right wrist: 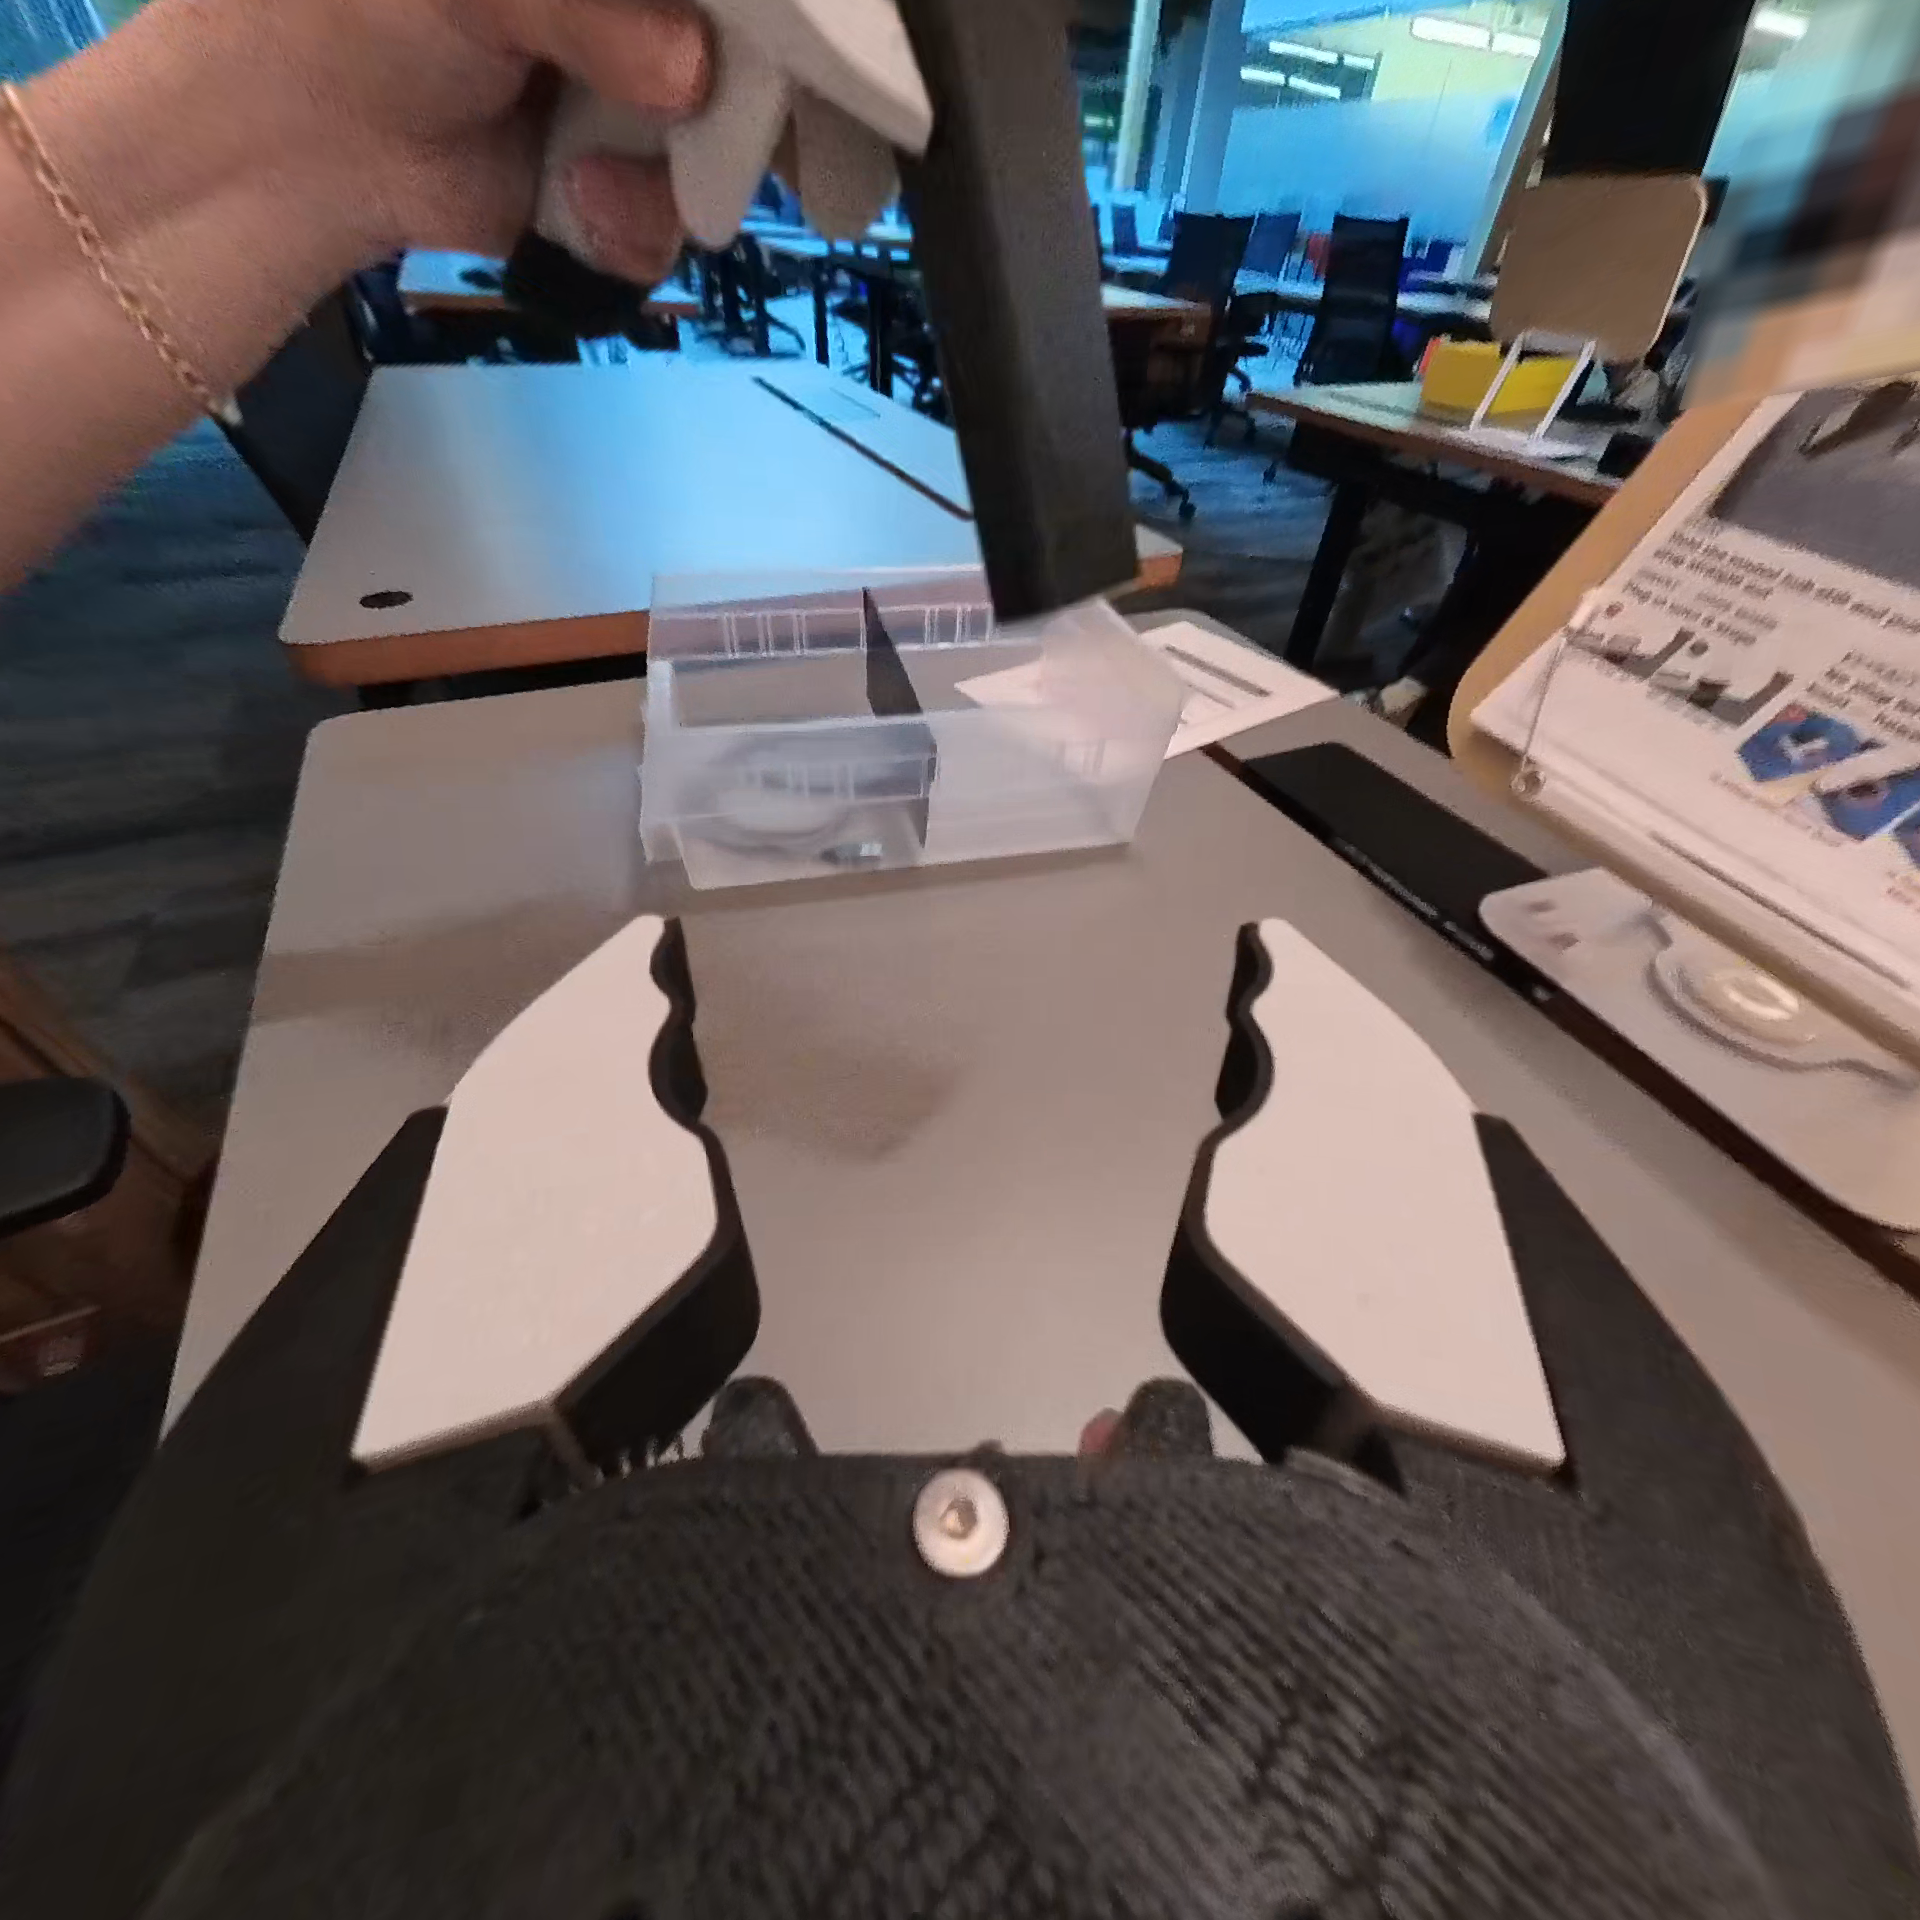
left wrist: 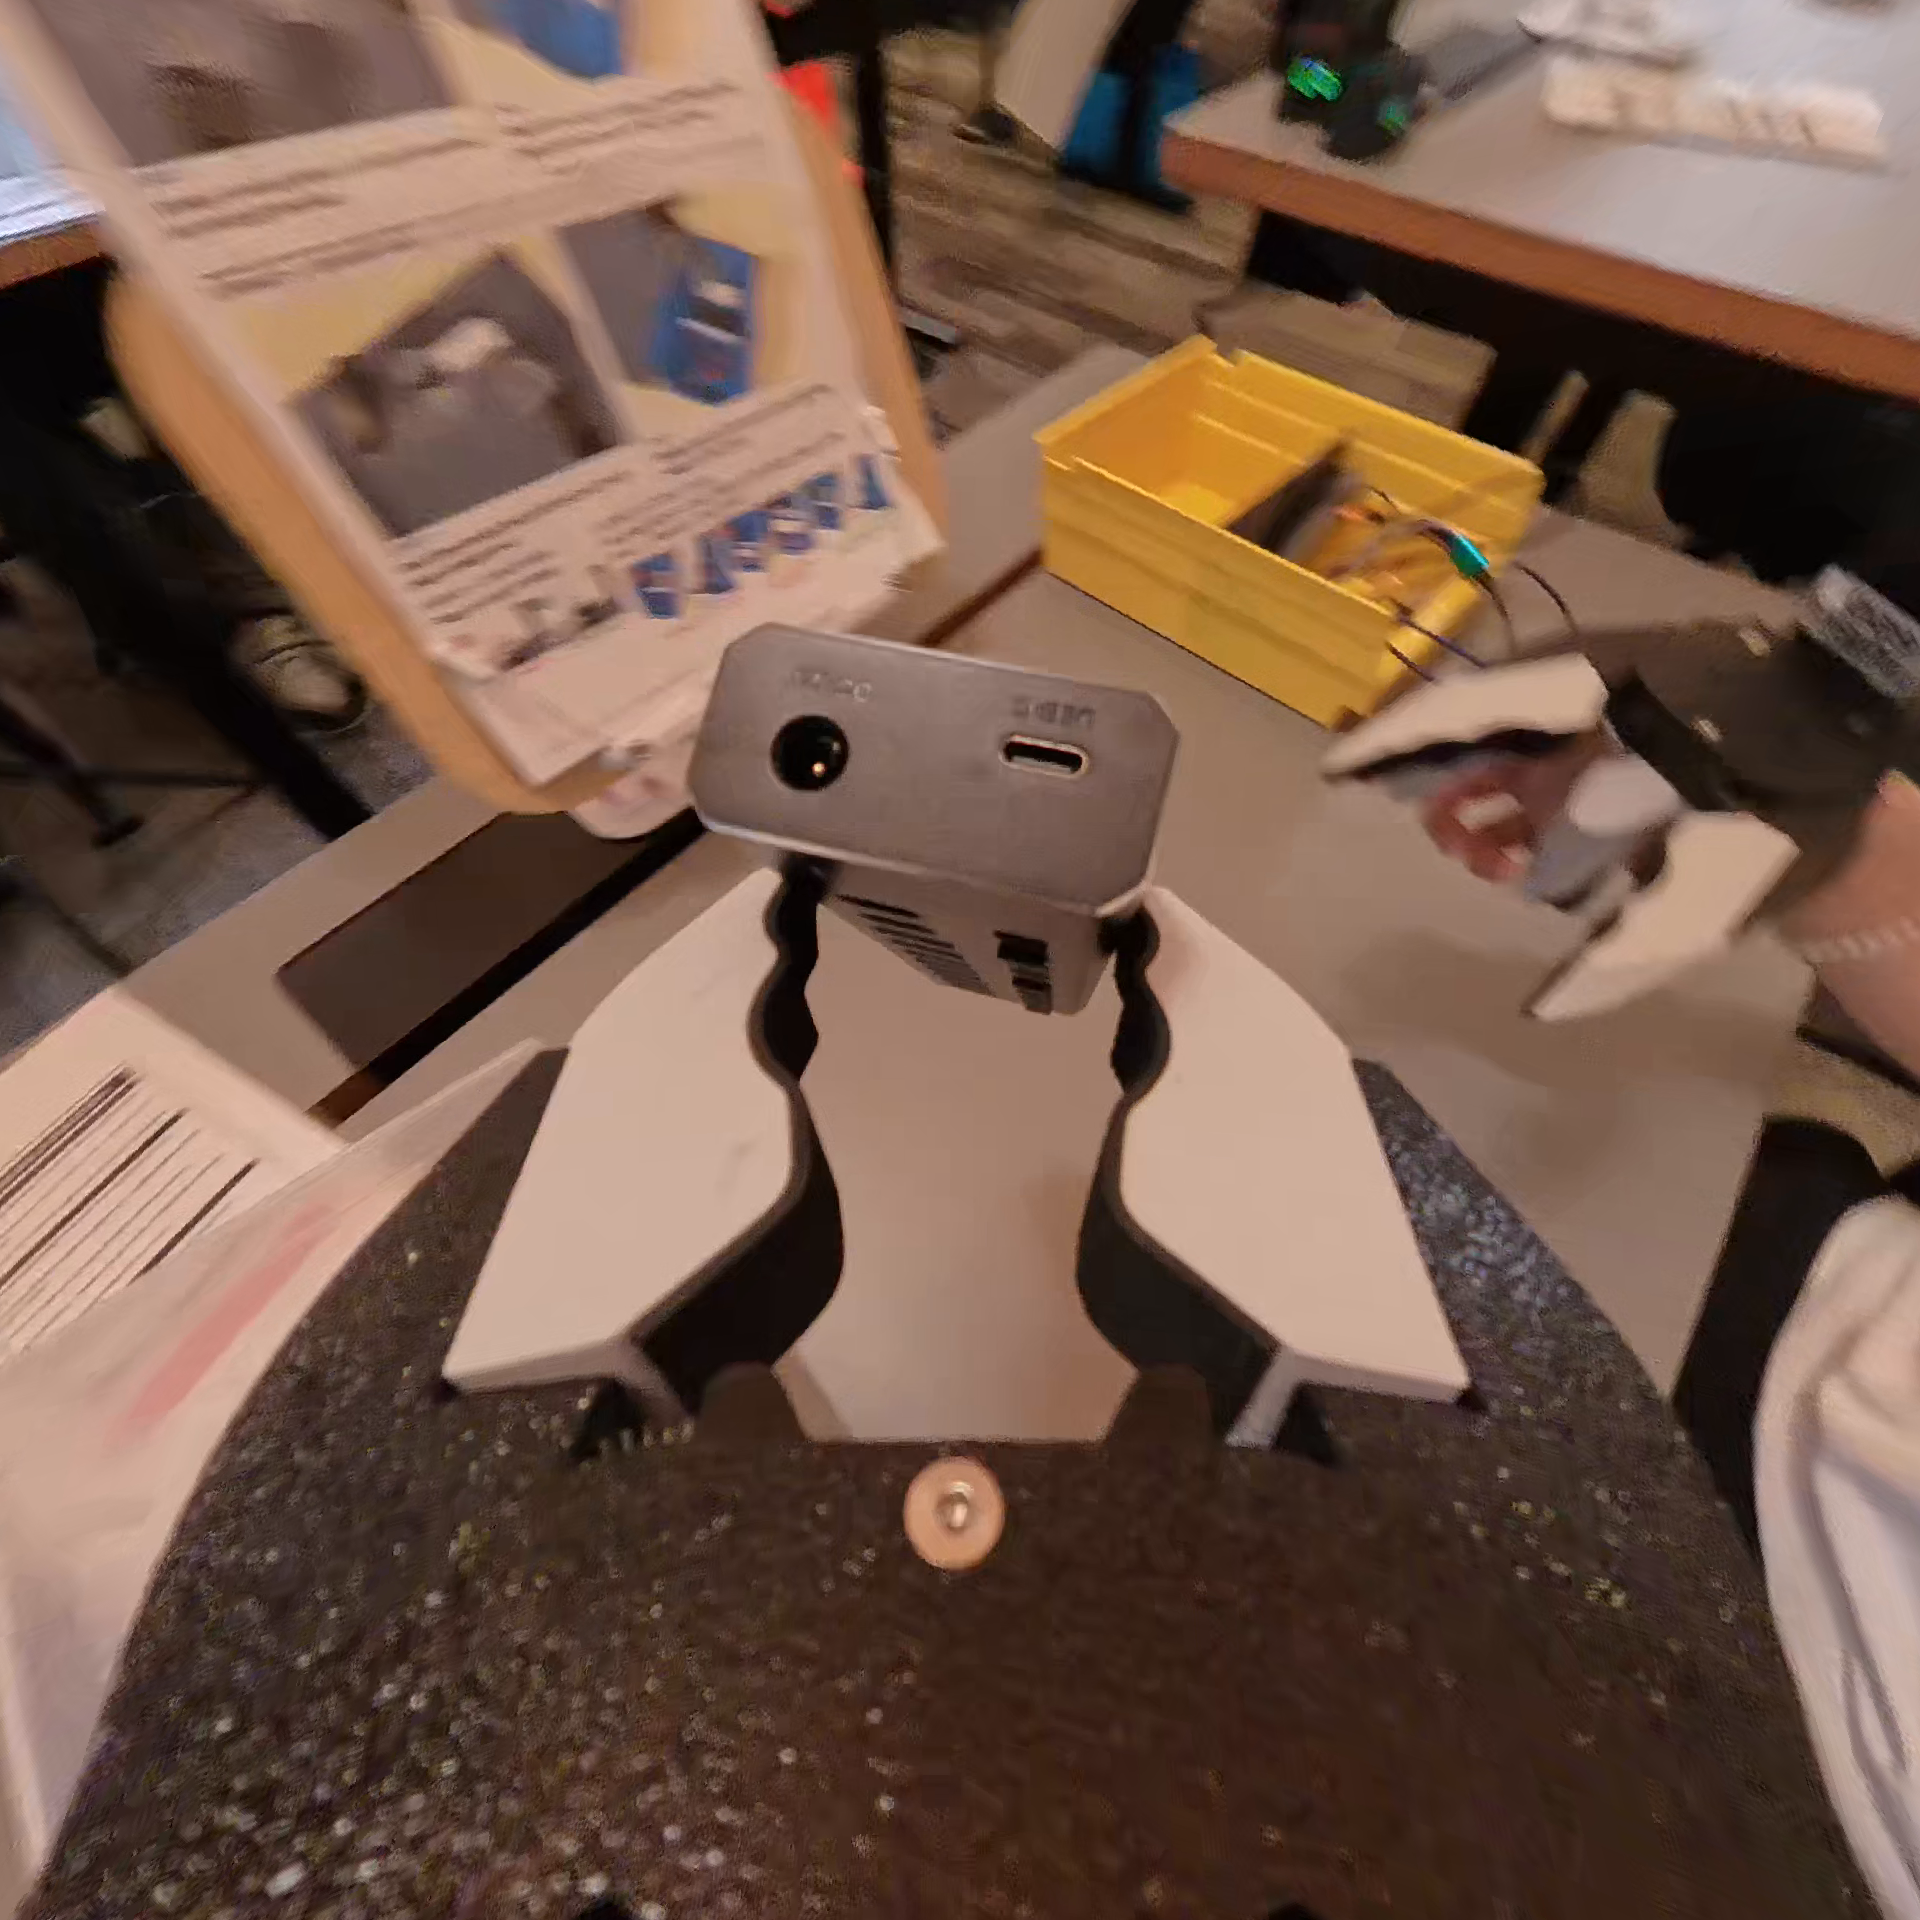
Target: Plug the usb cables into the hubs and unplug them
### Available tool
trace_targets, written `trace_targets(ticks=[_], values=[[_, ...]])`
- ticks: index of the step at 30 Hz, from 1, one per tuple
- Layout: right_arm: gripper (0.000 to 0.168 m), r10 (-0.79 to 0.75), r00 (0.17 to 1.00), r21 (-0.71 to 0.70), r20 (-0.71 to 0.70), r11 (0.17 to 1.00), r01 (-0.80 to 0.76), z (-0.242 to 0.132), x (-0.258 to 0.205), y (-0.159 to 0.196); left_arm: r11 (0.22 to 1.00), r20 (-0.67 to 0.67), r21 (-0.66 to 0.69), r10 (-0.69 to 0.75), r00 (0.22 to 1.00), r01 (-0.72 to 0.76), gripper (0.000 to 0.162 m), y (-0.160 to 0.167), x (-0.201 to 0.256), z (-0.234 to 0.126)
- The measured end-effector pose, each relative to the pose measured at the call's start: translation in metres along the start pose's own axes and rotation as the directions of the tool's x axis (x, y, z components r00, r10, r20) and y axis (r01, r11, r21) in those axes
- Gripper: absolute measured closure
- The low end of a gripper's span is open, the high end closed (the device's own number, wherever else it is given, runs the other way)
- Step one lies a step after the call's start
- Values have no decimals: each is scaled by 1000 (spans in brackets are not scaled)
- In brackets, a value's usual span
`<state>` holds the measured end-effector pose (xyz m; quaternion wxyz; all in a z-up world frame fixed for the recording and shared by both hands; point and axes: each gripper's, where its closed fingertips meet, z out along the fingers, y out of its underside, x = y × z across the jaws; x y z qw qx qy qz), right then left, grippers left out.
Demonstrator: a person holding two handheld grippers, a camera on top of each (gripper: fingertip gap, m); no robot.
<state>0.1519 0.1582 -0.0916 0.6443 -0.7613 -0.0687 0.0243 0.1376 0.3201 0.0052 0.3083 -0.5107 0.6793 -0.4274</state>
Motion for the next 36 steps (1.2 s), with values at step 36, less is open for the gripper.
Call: trace_targets(ticks=[36], values=[[96,84,947,219,310,963,-157,-22,-42,27,970,-488,97,242,839,-224,94,42,243,129]])
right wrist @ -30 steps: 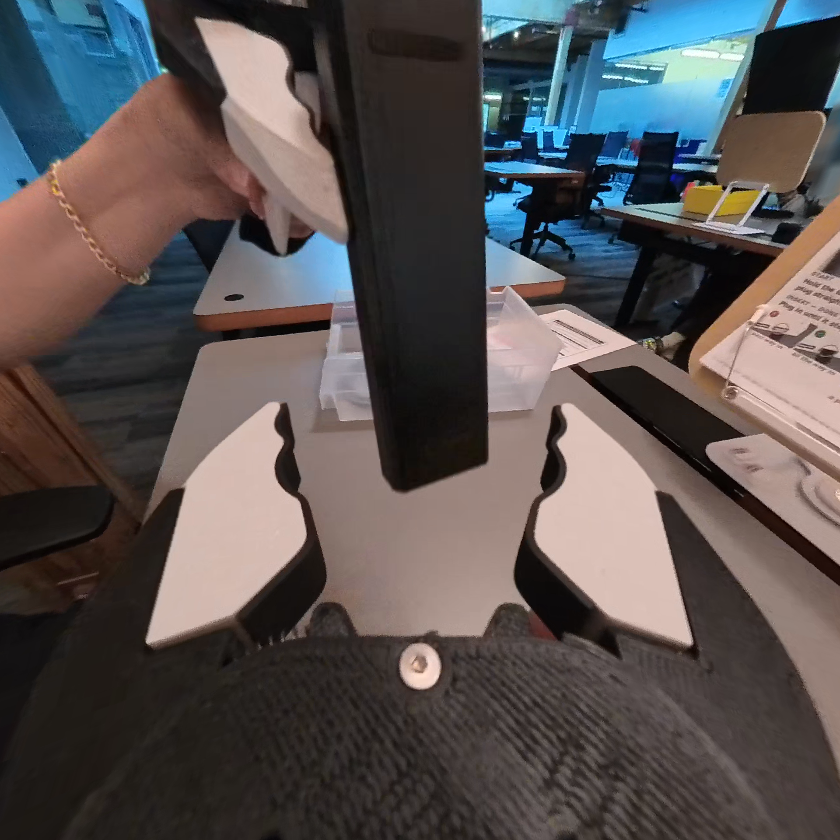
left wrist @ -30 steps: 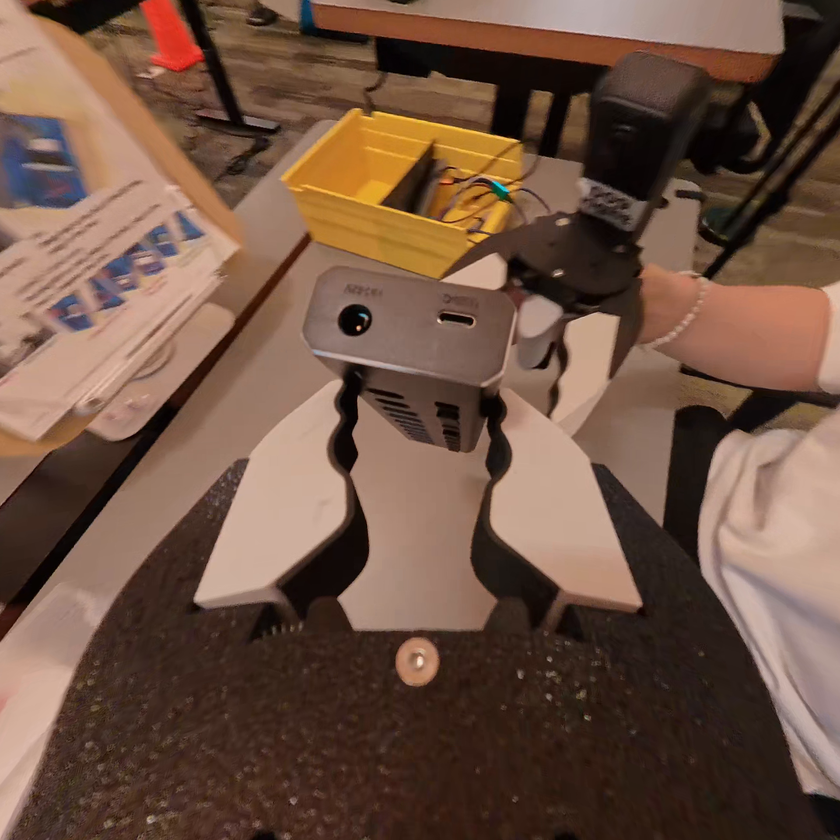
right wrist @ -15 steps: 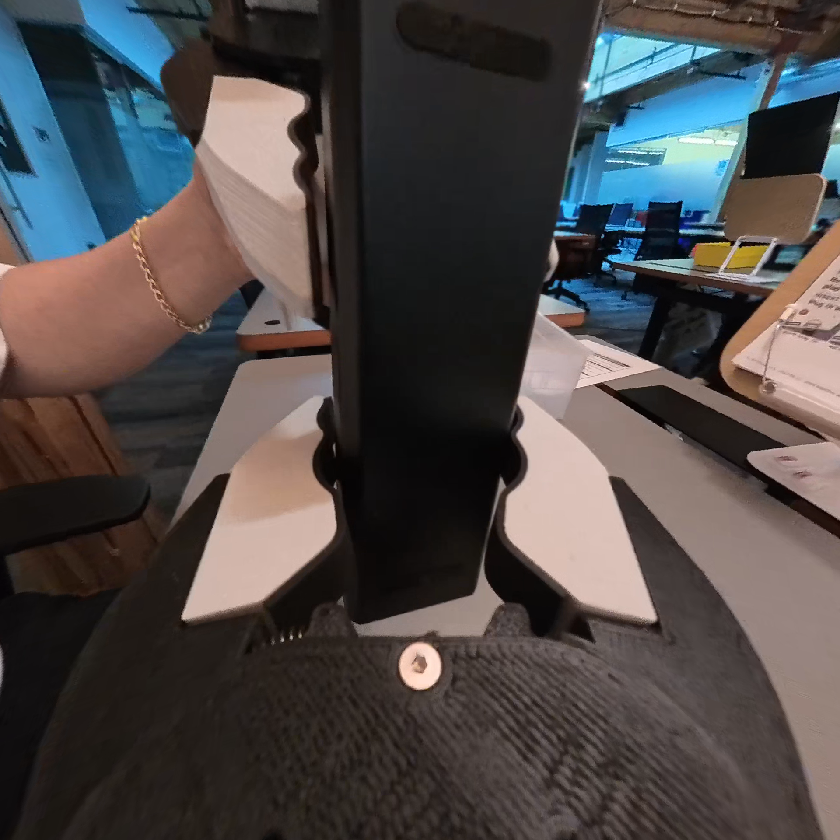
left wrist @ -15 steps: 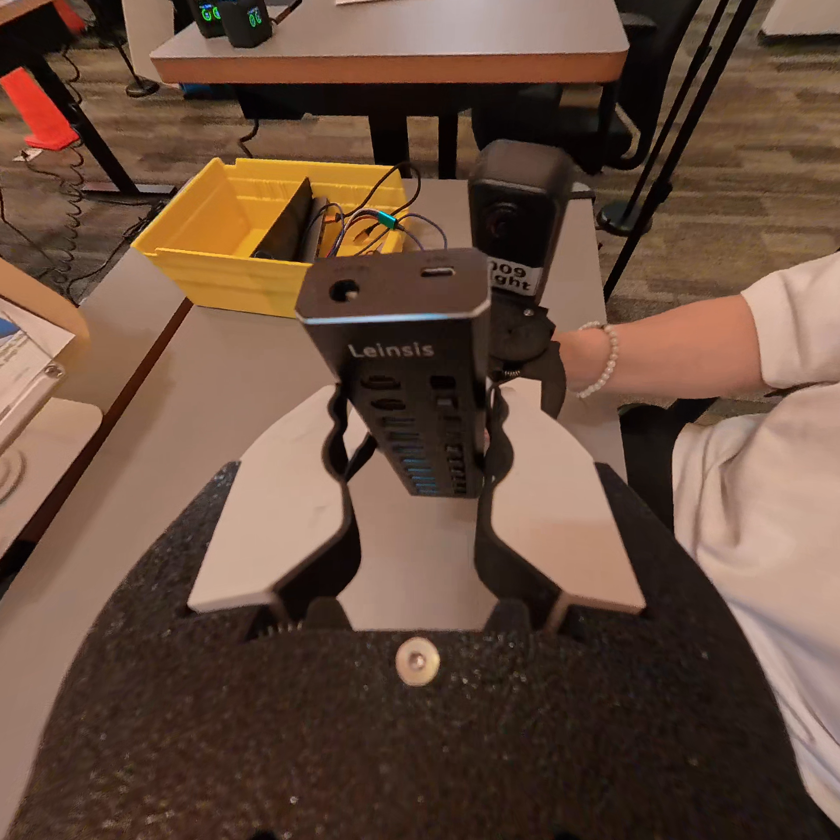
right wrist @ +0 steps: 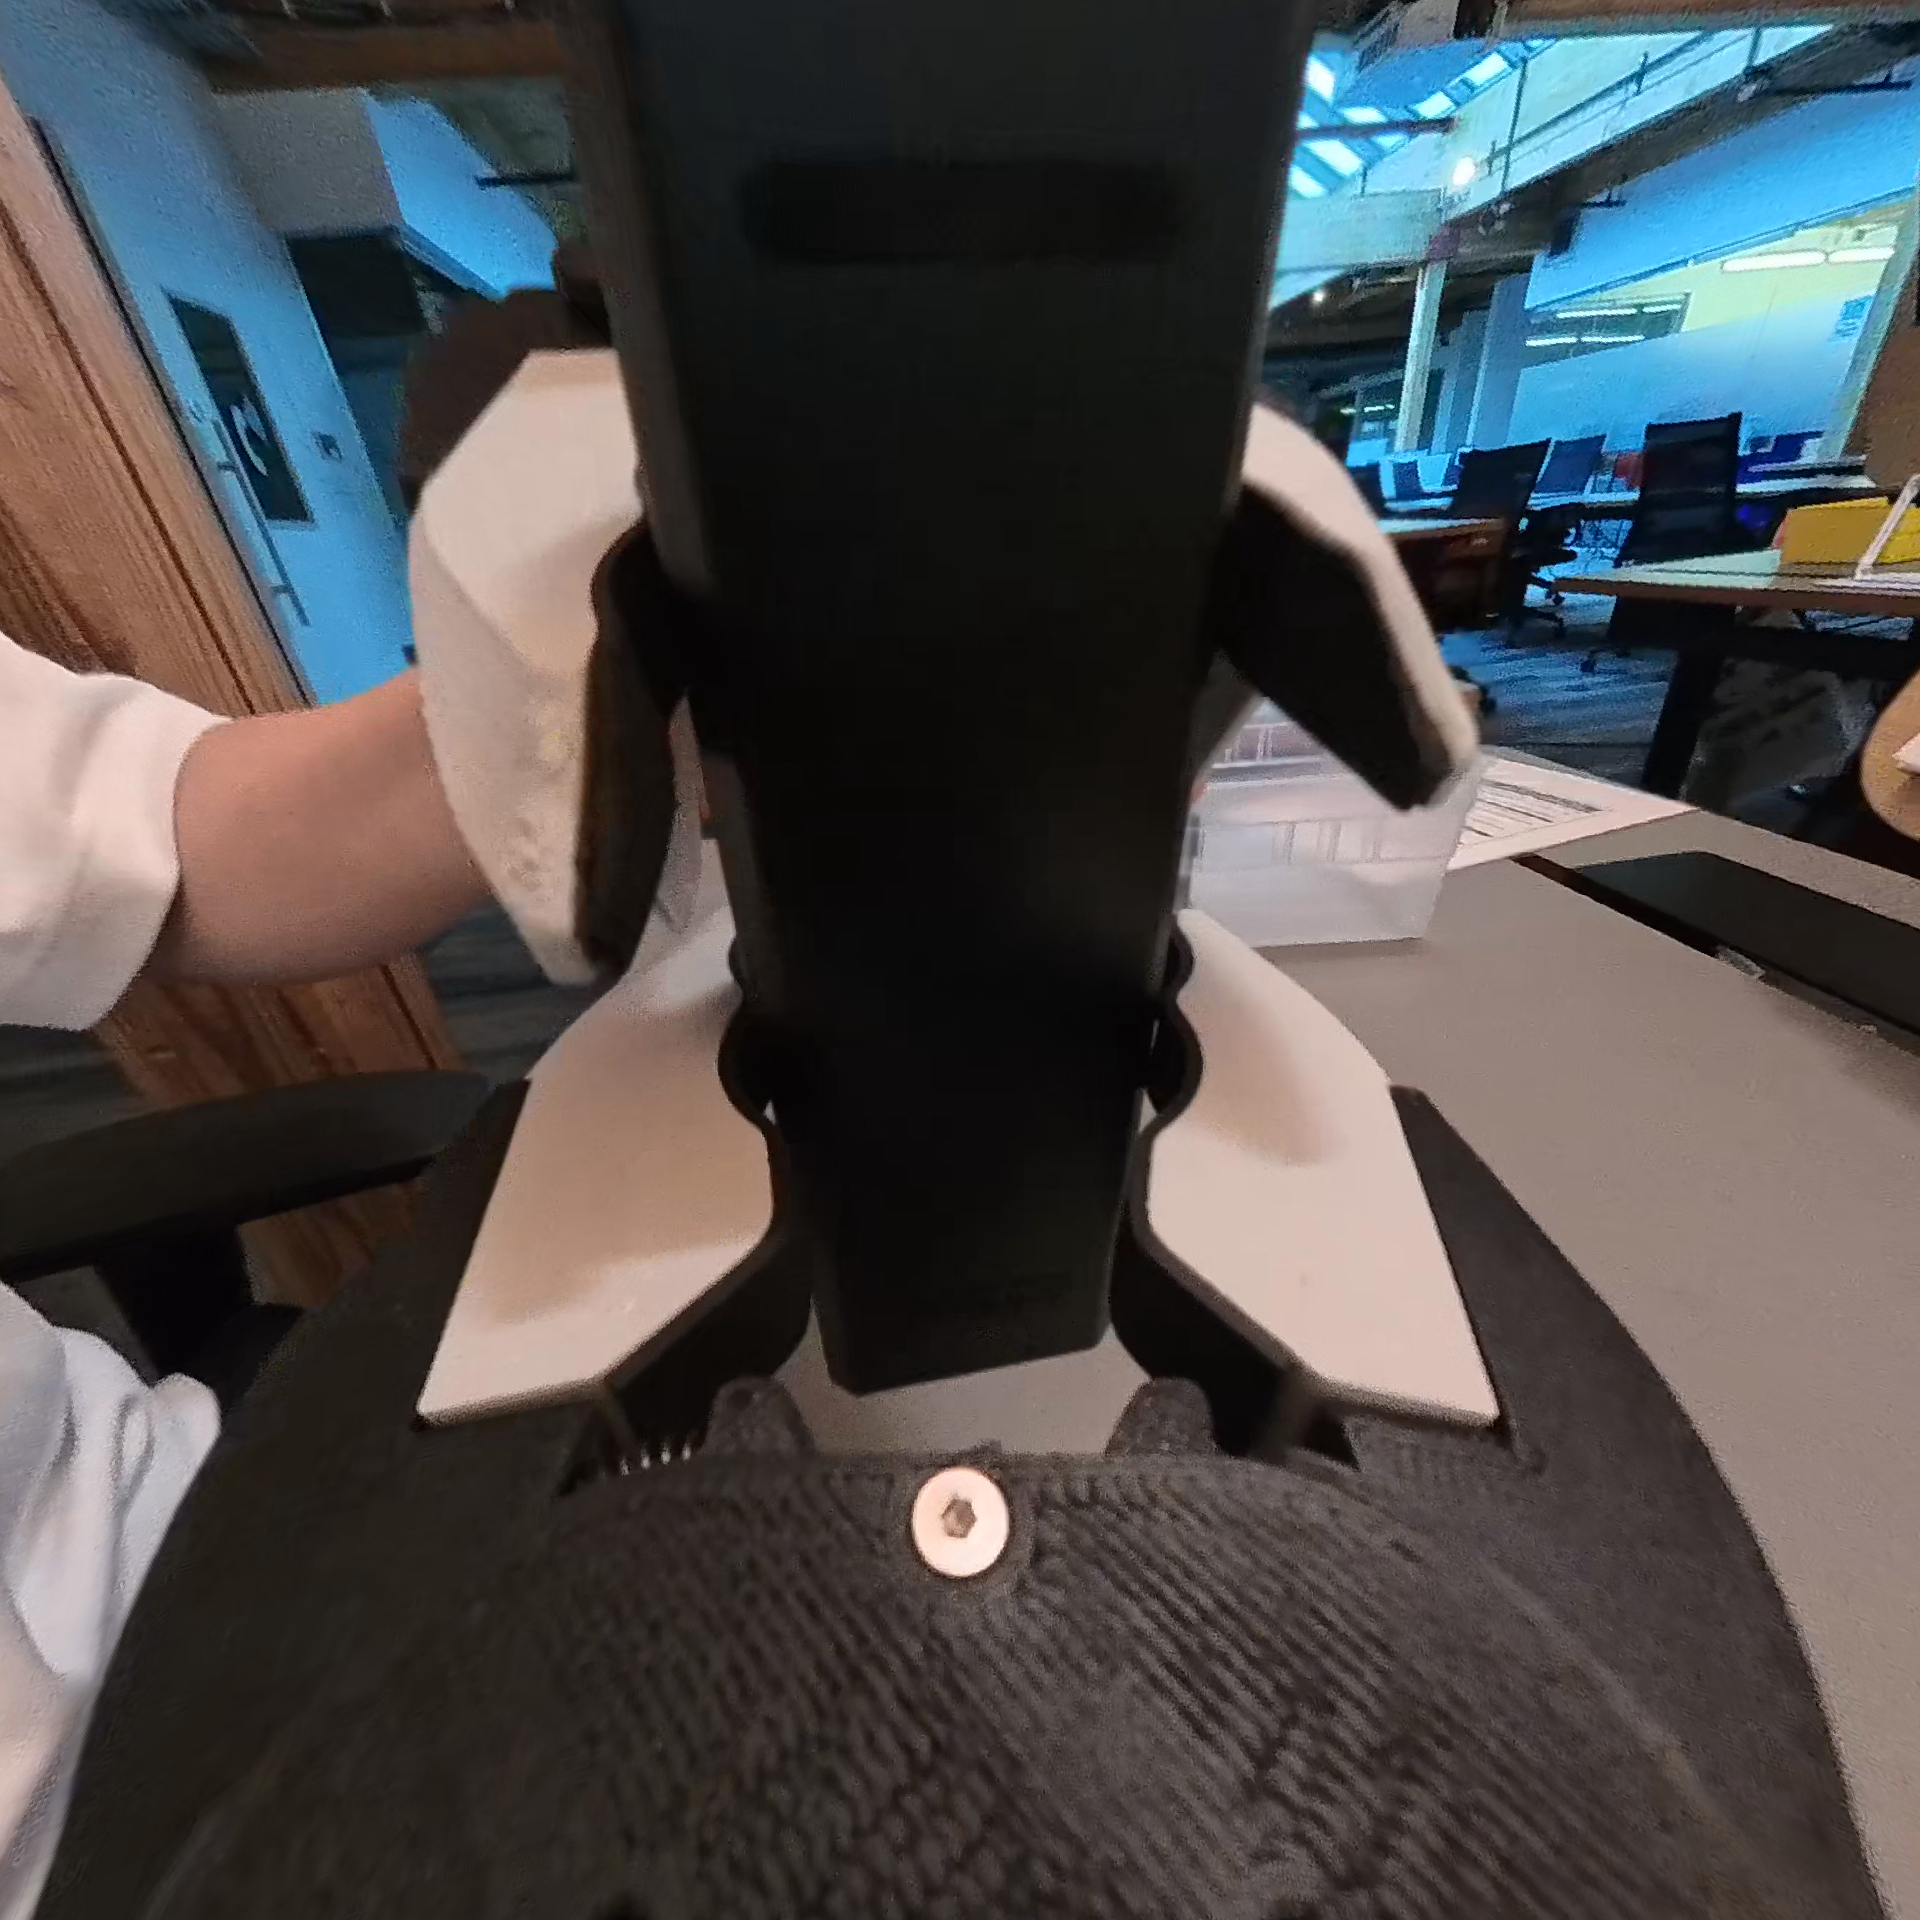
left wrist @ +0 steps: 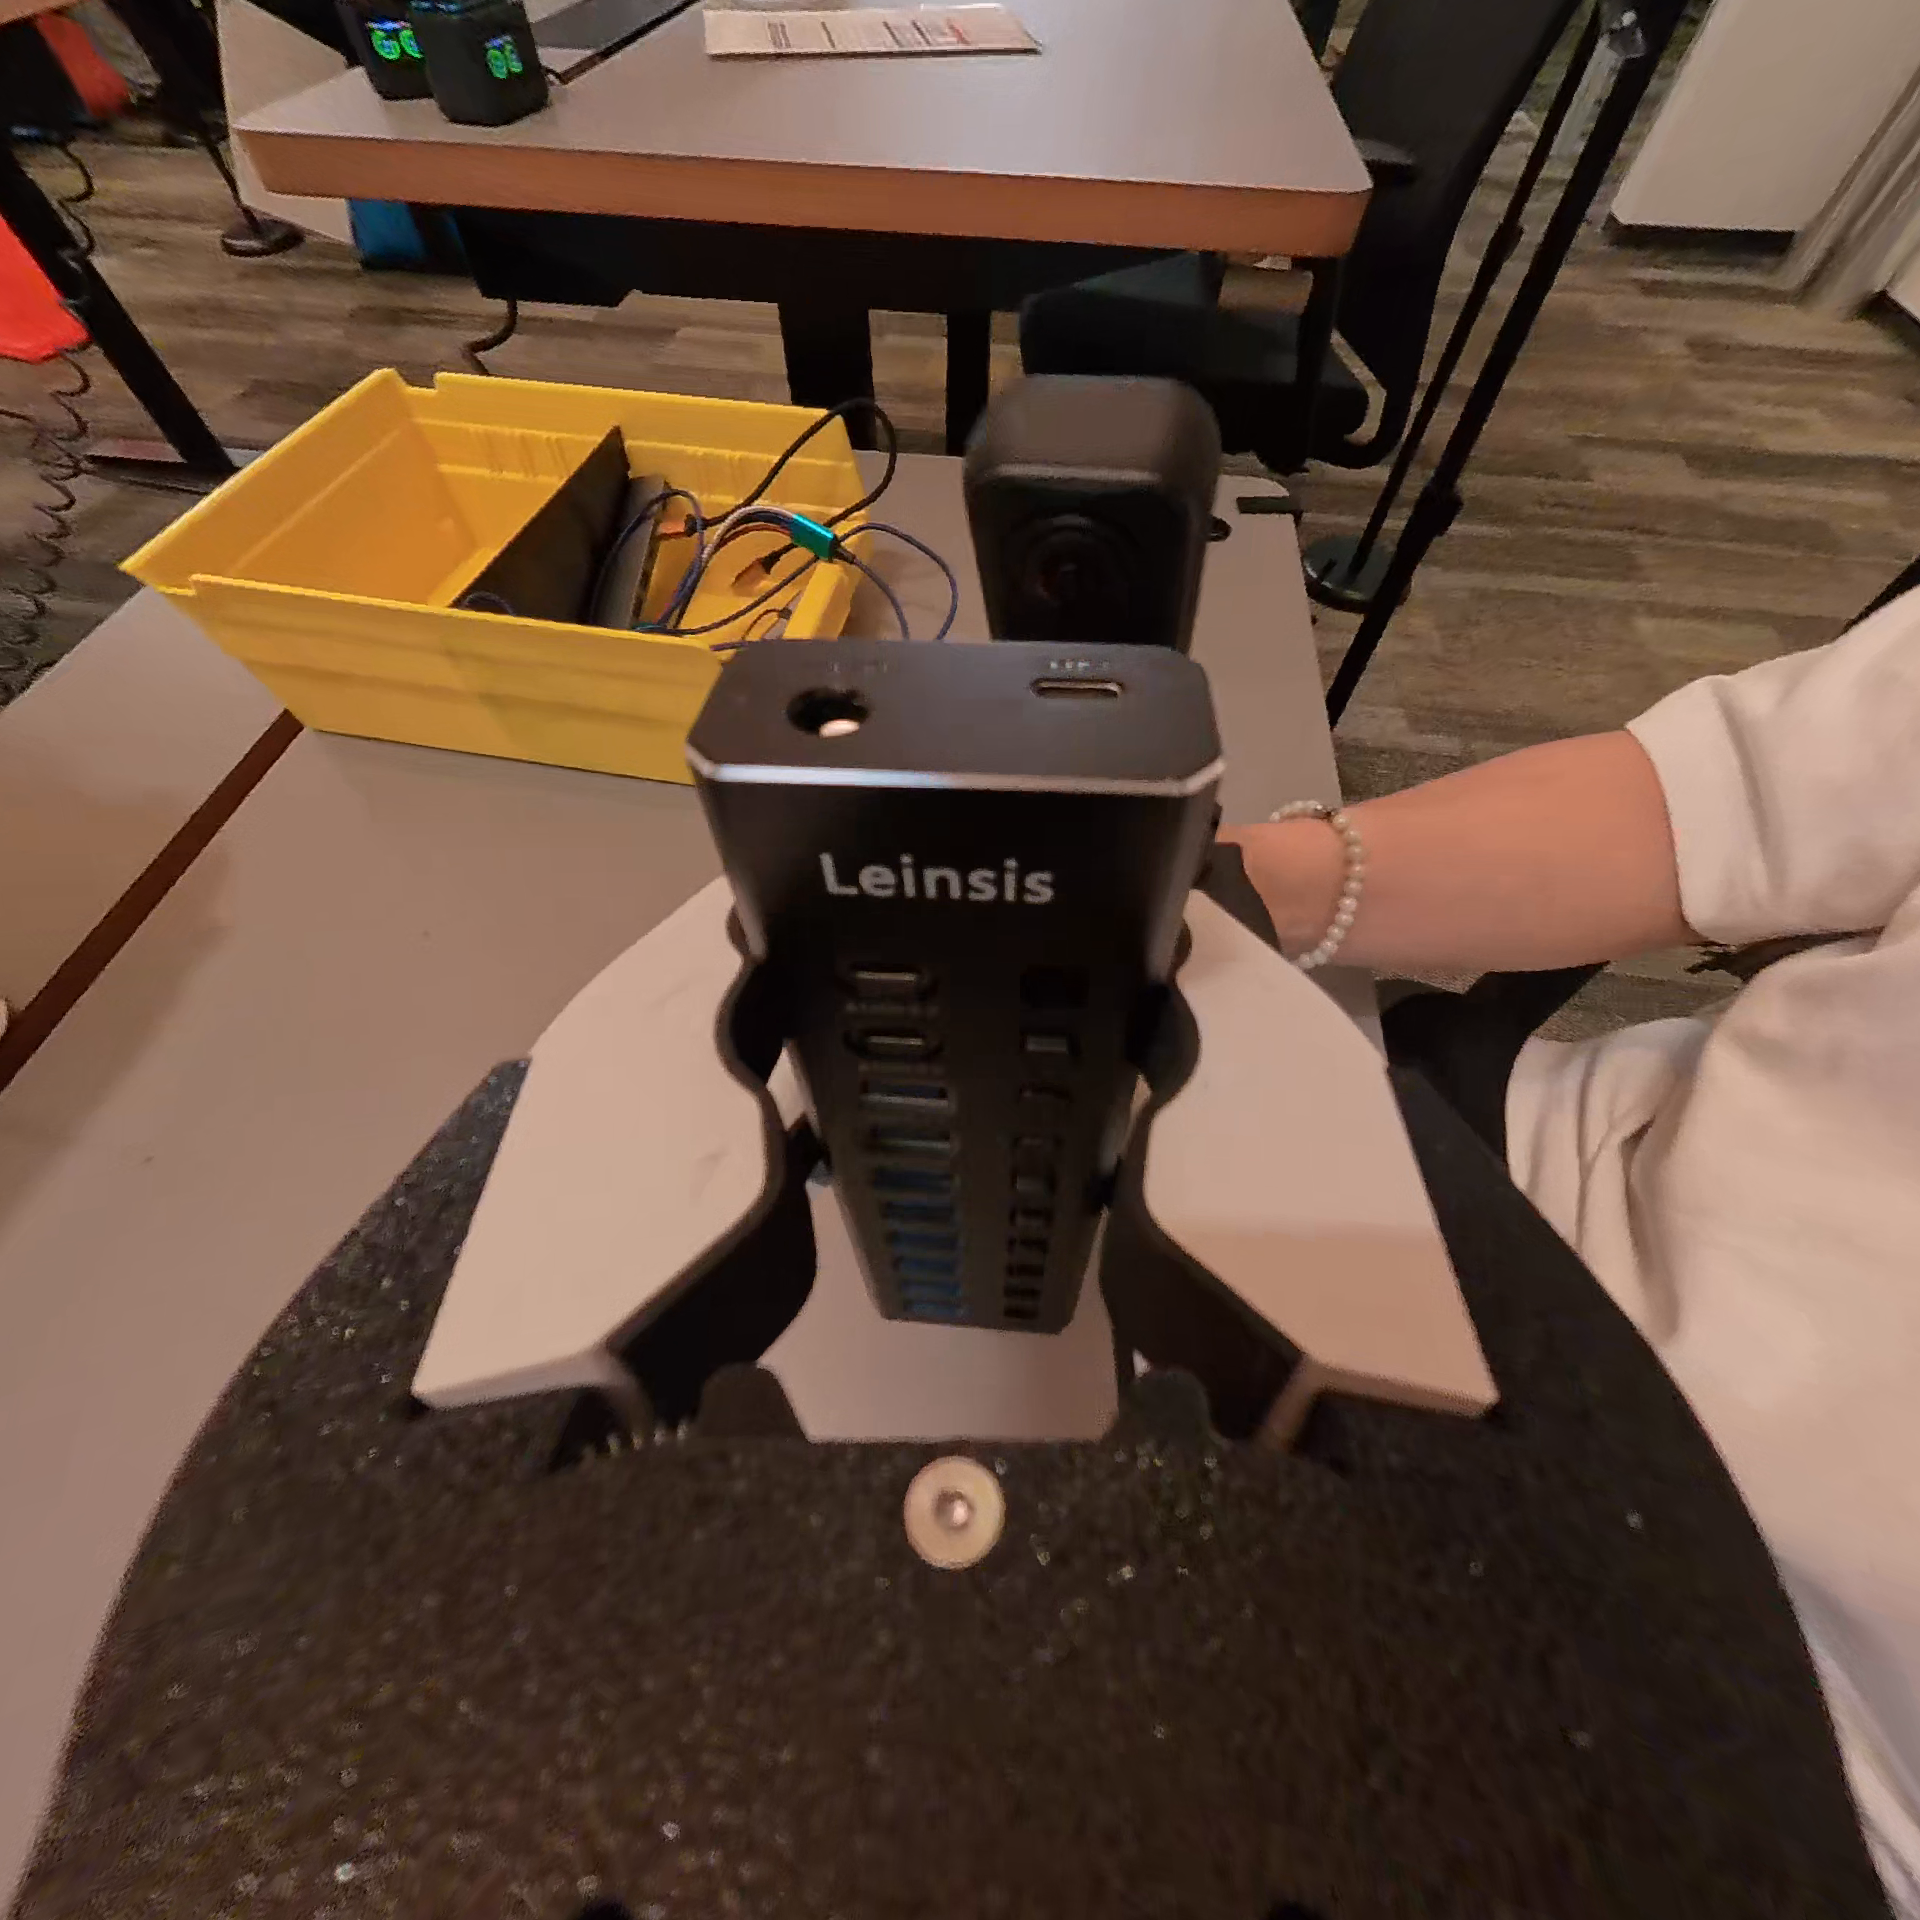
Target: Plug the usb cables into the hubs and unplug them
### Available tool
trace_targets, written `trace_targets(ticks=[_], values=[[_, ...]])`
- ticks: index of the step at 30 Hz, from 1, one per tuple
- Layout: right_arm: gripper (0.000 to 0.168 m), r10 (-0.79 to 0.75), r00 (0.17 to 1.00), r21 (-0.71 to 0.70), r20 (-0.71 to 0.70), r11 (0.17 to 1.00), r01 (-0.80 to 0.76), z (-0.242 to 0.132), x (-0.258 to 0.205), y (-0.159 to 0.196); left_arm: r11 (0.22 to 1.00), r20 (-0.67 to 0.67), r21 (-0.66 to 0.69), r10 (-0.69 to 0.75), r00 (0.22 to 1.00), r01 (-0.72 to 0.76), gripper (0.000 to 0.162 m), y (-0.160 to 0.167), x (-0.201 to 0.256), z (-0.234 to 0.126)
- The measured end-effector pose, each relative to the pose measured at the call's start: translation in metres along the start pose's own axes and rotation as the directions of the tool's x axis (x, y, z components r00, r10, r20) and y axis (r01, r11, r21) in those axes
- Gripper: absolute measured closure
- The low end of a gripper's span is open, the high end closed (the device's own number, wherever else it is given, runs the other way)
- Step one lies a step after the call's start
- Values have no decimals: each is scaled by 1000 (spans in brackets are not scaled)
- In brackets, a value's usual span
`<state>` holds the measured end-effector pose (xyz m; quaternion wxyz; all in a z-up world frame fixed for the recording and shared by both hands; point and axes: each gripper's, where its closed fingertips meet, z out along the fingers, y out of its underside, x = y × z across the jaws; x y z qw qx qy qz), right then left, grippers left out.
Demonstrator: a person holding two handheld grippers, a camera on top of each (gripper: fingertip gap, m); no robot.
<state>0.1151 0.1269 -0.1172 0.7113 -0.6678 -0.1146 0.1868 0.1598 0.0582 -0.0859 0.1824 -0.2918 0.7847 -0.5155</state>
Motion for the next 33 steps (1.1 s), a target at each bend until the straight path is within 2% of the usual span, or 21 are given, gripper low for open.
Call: trace_targets(ticks=[8,13,16,18,22,24,26,28,30,33], values=[[95,-30,1000,8,1,1000,30,-9,3,-2,1000,-15,25,-9,1000,9,94,-4,0,9],[94,-36,999,28,-25,999,37,-12,7,7,998,15,-67,16,1000,-15,95,8,0,15],[96,4,999,53,-33,999,-3,-19,13,13,998,73,-54,-15,997,19,83,8,-3,14],[95,30,998,72,-54,997,-26,-27,21,17,999,130,-22,-30,991,34,81,6,-7,2],[95,35,992,80,-124,996,-25,-46,39,24,999,288,-17,-26,957,32,91,17,-31,-59],[96,25,986,84,-164,996,-12,-56,47,21,992,400,-82,-55,915,95,96,40,-56,-108],[96,24,984,107,-176,994,-5,-65,52,12,963,553,-175,-76,830,205,108,76,-89,-167],[96,16,980,122,-199,992,9,-72,57,4,897,632,-297,-74,772,329,114,122,-107,-220],[96,10,979,137,-205,990,19,-78,58,-5,778,643,-439,-78,762,450,114,174,-113,-261],[96,-4,978,144,-210,989,35,-82,57,-13,614,618,-592,-68,783,522,117,238,-116,-294]])
